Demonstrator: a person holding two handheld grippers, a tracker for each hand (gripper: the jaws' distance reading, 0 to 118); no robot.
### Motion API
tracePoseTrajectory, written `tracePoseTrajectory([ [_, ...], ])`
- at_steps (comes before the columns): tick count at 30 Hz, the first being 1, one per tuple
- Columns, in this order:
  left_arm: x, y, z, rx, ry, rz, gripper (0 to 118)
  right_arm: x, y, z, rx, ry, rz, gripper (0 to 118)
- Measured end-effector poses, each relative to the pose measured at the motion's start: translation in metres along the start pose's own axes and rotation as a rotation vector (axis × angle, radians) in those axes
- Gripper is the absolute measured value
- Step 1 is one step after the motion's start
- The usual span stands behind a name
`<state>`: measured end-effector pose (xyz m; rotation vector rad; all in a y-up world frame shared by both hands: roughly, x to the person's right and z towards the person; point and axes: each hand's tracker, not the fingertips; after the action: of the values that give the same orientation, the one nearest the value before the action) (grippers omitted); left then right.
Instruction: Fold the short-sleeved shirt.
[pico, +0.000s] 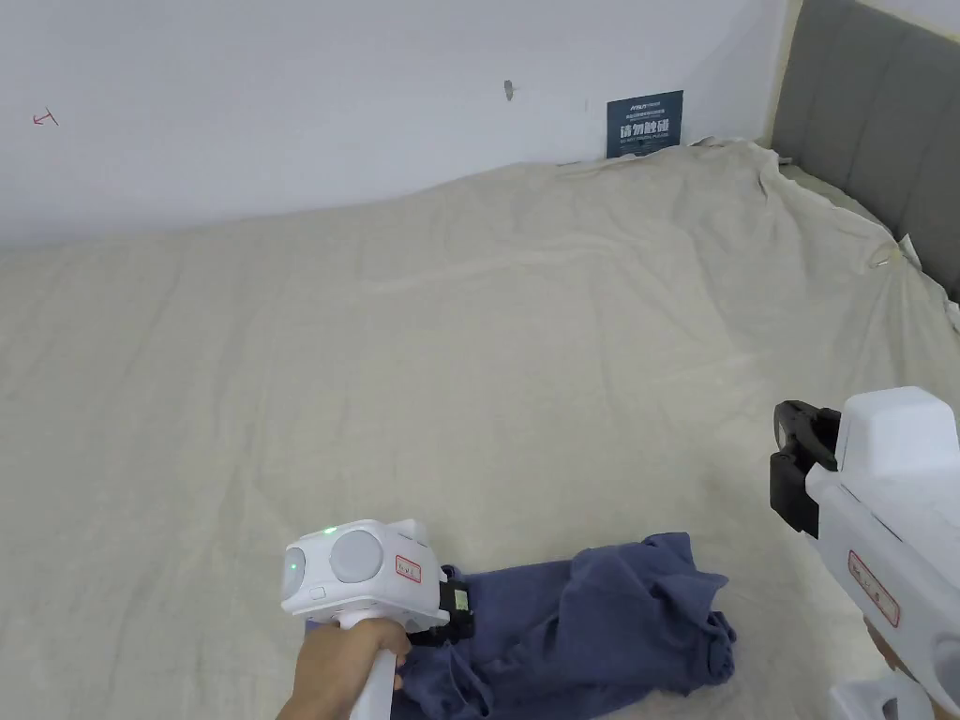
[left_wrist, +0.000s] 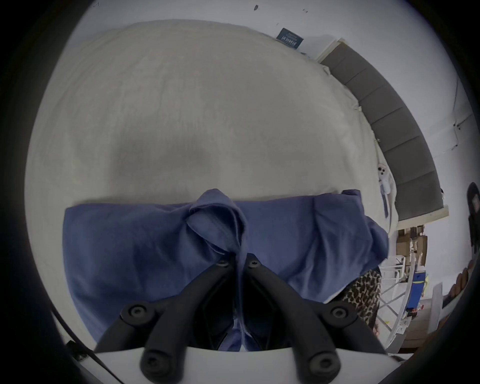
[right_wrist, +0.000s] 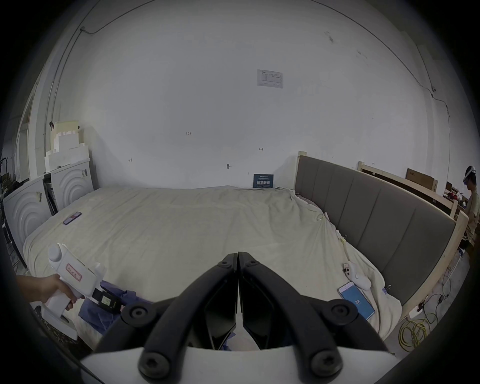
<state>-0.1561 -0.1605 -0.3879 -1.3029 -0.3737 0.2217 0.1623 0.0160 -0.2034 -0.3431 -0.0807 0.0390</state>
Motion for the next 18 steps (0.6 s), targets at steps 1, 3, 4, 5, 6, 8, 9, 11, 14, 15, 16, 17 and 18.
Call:
tracePoseTrajectory([
  [1, 0.0, 0.0, -0.001, 0.003, 0.004, 0.006, 23, 0.002, 0.0, 0.0, 0.001, -0.002, 0.0, 0],
  [3, 0.001, -0.001, 0.005, 0.013, -0.003, 0.004, 63, 0.004, 0.0, 0.0, 0.003, -0.004, -0.002, 0],
  [4, 0.003, -0.002, 0.009, 0.018, -0.02, -0.006, 79, 0.004, 0.0, 0.0, 0.003, -0.005, -0.002, 0],
  [5, 0.005, -0.002, 0.013, 0.024, -0.025, -0.017, 95, 0.004, 0.0, -0.001, 0.003, -0.006, -0.002, 0],
  [6, 0.008, -0.003, 0.022, 0.039, -0.029, -0.041, 101, 0.004, 0.0, -0.001, 0.005, -0.006, -0.004, 0],
  [8, 0.009, -0.004, 0.043, 0.114, -0.055, -0.086, 102, 0.004, 0.002, 0.0, 0.008, -0.004, -0.009, 0],
  [9, 0.008, -0.005, 0.055, 0.161, -0.063, -0.095, 102, 0.003, 0.003, 0.001, 0.01, -0.004, -0.009, 0],
  [11, 0.006, -0.008, 0.083, 0.242, -0.072, -0.11, 102, 0.003, 0.005, 0.001, 0.015, -0.005, -0.007, 0],
  [14, -0.008, -0.011, 0.119, 0.374, -0.052, -0.131, 102, 0.005, 0.007, 0.002, 0.023, -0.003, -0.012, 0],
  [15, -0.013, -0.013, 0.126, 0.406, -0.034, -0.13, 102, 0.005, 0.008, 0.002, 0.024, -0.002, -0.012, 0],
  [16, -0.02, -0.014, 0.133, 0.428, -0.011, -0.132, 102, 0.004, 0.009, 0.002, 0.027, -0.001, -0.008, 0],
  [17, -0.025, -0.016, 0.136, 0.435, 0.013, -0.142, 102, 0.004, 0.009, 0.003, 0.029, -0.001, -0.006, 0],
  [18, -0.031, -0.017, 0.139, 0.437, 0.042, -0.156, 101, 0.004, 0.01, 0.003, 0.029, 0.001, -0.002, 0],
])
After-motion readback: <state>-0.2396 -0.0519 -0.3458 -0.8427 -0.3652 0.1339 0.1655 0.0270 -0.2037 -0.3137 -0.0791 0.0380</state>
